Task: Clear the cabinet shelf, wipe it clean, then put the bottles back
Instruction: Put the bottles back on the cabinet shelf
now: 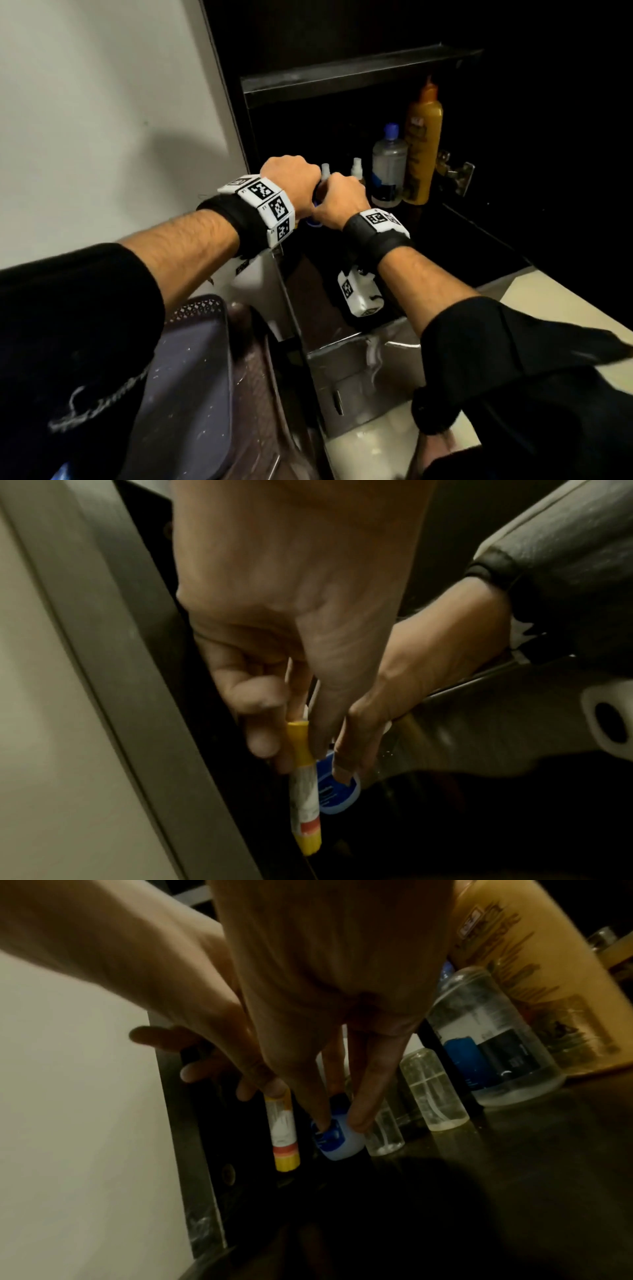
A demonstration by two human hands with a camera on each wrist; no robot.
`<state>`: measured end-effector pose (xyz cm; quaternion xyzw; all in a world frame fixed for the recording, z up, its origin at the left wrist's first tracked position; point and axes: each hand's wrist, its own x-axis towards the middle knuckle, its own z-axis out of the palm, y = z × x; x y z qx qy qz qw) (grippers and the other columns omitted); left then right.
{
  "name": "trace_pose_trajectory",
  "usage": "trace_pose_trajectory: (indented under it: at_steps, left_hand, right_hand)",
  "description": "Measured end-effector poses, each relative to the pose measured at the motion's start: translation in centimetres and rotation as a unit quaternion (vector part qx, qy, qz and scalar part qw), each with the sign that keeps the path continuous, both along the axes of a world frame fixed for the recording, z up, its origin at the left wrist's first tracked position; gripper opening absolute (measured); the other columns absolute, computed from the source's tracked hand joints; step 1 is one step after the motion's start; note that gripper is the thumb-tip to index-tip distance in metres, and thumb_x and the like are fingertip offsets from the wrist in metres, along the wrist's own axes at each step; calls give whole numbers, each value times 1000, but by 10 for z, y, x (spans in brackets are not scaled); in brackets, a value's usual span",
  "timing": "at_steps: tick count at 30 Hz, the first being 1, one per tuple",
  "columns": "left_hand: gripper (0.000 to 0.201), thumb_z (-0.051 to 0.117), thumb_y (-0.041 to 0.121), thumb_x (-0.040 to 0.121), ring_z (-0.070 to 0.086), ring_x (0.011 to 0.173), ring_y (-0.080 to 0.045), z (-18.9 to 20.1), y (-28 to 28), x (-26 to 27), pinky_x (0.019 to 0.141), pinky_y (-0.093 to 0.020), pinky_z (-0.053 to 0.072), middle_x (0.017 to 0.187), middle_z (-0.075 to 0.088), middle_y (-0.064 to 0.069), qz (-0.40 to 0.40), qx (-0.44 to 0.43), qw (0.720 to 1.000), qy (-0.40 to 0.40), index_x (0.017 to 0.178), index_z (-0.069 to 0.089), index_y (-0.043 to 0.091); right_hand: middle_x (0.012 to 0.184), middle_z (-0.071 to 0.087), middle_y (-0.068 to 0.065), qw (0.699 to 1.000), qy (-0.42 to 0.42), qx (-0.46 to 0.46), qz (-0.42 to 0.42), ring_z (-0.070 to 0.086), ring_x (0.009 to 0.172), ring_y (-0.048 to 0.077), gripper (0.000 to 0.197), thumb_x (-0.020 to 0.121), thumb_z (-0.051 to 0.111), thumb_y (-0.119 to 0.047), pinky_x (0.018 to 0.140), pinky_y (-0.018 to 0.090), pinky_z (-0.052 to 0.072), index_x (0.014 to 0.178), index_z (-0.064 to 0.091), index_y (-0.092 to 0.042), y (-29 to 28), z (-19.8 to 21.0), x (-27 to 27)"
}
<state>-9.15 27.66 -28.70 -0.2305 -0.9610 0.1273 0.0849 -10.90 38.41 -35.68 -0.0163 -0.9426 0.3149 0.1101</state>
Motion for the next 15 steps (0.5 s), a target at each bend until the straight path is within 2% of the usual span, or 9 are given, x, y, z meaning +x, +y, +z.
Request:
trace_pose_trajectory:
  at_steps: [2, 4, 7, 9, 12, 13, 15]
  left_hand:
    - [35, 71, 39, 81, 64, 86, -29, -2, 5, -7, 67, -36, 43, 76, 53, -3, 13, -32, 999, -3, 100, 65, 10]
    - [30, 70, 37, 83, 56, 76, -24, -6, 7, -14, 66, -35, 44, 67, 44, 1, 28, -44, 999, -5, 95, 62, 12]
    - [24, 68, 34, 85, 53, 76, -23, -8, 4, -21, 67, -35, 44, 69, 45, 0, 42, -48, 998, -15, 95, 60, 13]
    - [26, 68, 33, 85, 54, 76, -23, -7, 3, -23, 67, -34, 45, 74, 50, -1, 46, -49, 998, -17, 99, 63, 12]
    - [29, 69, 33, 84, 54, 77, -23, -7, 4, -23, 67, -34, 44, 69, 47, 0, 53, -46, 997, -28, 104, 64, 12]
    - [29, 70, 32, 84, 53, 77, -23, -7, 4, -22, 67, -34, 44, 69, 45, 0, 52, -44, 997, -25, 104, 64, 12]
    - [28, 69, 29, 85, 52, 78, -24, -6, 2, -20, 67, -35, 43, 72, 46, -1, 46, -47, 998, -10, 106, 64, 11]
  right_hand:
    - [124, 70, 18, 1000, -11, 8, 4, 63, 124, 39, 82, 84, 80, -32, 101, 43, 52, 154, 43, -8, -3, -2, -8]
    - [124, 70, 19, 1000, -23, 14, 8, 64, 123, 39, 94, 83, 80, -29, 101, 45, 53, 160, 31, -9, -5, -4, -11]
    - [125, 69, 18, 999, -29, 23, 9, 63, 124, 38, 104, 82, 79, -20, 101, 43, 54, 166, 19, -11, -5, -6, -9]
    - [126, 69, 16, 999, -32, 26, 7, 63, 125, 37, 104, 83, 78, -18, 102, 43, 54, 167, 16, -13, -5, -8, -8]
    - [126, 70, 15, 1000, -18, 21, 7, 60, 130, 36, 99, 85, 78, -19, 108, 44, 50, 166, 21, -15, -2, -6, -2]
    - [129, 69, 16, 1000, -15, 16, 9, 57, 134, 37, 94, 86, 77, -19, 109, 43, 48, 165, 26, -15, 0, -4, 2]
    - [136, 66, 17, 1000, -17, 0, 9, 54, 137, 38, 72, 87, 77, -18, 108, 42, 50, 154, 50, -14, 5, -2, 10]
